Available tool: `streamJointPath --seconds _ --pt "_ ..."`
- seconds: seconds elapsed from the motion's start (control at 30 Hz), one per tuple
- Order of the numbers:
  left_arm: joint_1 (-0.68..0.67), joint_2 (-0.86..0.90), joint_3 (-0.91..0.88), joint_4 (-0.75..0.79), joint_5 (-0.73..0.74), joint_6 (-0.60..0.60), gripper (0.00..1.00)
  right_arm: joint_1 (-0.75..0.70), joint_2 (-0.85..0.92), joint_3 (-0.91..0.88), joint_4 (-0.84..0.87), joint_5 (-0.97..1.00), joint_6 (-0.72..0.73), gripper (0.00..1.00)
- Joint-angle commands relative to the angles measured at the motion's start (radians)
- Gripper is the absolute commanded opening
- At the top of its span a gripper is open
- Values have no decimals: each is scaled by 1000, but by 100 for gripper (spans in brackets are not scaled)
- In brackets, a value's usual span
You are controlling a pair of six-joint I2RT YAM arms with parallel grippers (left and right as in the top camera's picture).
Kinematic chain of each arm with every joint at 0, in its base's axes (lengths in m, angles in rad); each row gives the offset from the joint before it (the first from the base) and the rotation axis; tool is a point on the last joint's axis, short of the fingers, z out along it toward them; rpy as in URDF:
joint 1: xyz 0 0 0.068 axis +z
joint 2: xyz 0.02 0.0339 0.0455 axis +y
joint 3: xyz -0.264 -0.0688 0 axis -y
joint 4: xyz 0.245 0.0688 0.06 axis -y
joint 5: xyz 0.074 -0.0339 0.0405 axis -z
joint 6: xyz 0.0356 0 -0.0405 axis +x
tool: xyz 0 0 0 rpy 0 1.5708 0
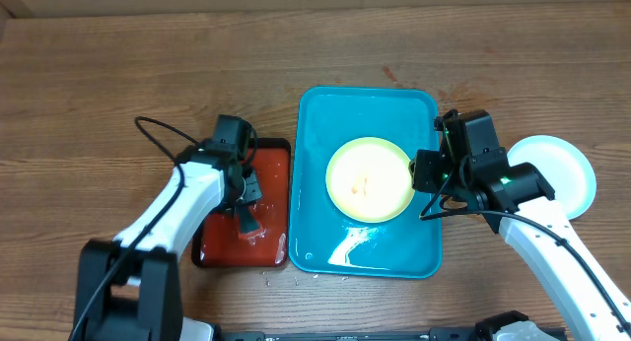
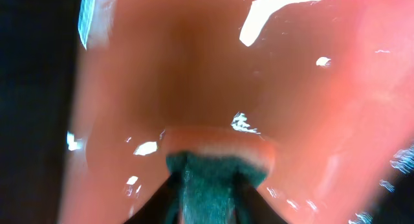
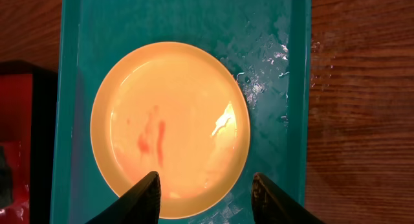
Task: Clean dirty plates on tray and stack at the side
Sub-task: 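Grasp the sponge on the red tray with the left gripper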
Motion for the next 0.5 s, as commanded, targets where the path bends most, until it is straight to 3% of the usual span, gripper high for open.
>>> streamJointPath --seconds 0.0,0.23,0.4,0.47 --pt "-5 116 -47 50 6 49 6 2 -2 14 5 -1 -6 47" --pt "2 113 34 -45 86 105 5 2 -2 14 5 -1 -7 47" --pt "2 75 180 -210 86 105 57 2 -2 14 2 -1 -7 47" --pt "2 66 225 -277 85 106 68 2 -2 14 -2 -1 -7 47"
